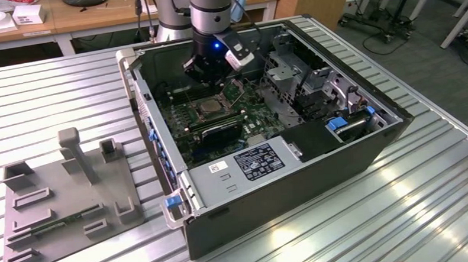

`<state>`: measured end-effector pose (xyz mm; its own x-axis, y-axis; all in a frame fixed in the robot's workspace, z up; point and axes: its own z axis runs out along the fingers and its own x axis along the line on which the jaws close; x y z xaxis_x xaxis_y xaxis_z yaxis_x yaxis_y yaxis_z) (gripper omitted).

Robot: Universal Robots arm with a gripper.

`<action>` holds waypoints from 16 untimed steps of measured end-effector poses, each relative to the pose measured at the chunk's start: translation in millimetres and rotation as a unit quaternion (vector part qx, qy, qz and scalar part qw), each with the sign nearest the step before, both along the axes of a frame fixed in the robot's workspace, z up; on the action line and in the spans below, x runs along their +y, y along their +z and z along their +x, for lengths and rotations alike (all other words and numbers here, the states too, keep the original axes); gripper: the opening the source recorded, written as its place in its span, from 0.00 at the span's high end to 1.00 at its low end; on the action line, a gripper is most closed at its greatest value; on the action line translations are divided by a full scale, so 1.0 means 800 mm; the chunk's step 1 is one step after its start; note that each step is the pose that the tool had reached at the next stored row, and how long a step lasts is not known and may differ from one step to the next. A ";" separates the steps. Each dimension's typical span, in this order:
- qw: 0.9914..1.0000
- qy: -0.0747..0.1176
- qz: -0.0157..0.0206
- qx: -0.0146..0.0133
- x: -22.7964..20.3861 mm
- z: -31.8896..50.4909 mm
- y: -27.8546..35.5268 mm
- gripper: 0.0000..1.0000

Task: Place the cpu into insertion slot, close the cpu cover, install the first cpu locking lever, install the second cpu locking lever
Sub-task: 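Close the cpu cover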

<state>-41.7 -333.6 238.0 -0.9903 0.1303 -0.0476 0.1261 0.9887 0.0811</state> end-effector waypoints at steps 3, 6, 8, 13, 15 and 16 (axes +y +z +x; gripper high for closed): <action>1.000 0.000 0.000 0.000 0.0000 0.006 -0.0001 0.90; 1.000 0.000 0.000 0.000 0.0000 0.008 -0.0001 0.90; 1.000 0.000 0.000 0.000 0.0000 0.008 0.0000 0.90; 1.000 0.000 0.000 0.000 0.0000 0.008 0.0052 0.90; 1.000 0.000 0.000 0.000 0.0000 0.008 0.0100 0.90; 1.000 0.000 0.000 0.000 0.0000 0.008 0.0117 0.90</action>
<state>-35.3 -333.6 247.4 -0.9903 0.1303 -0.0476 0.1262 0.9886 0.0816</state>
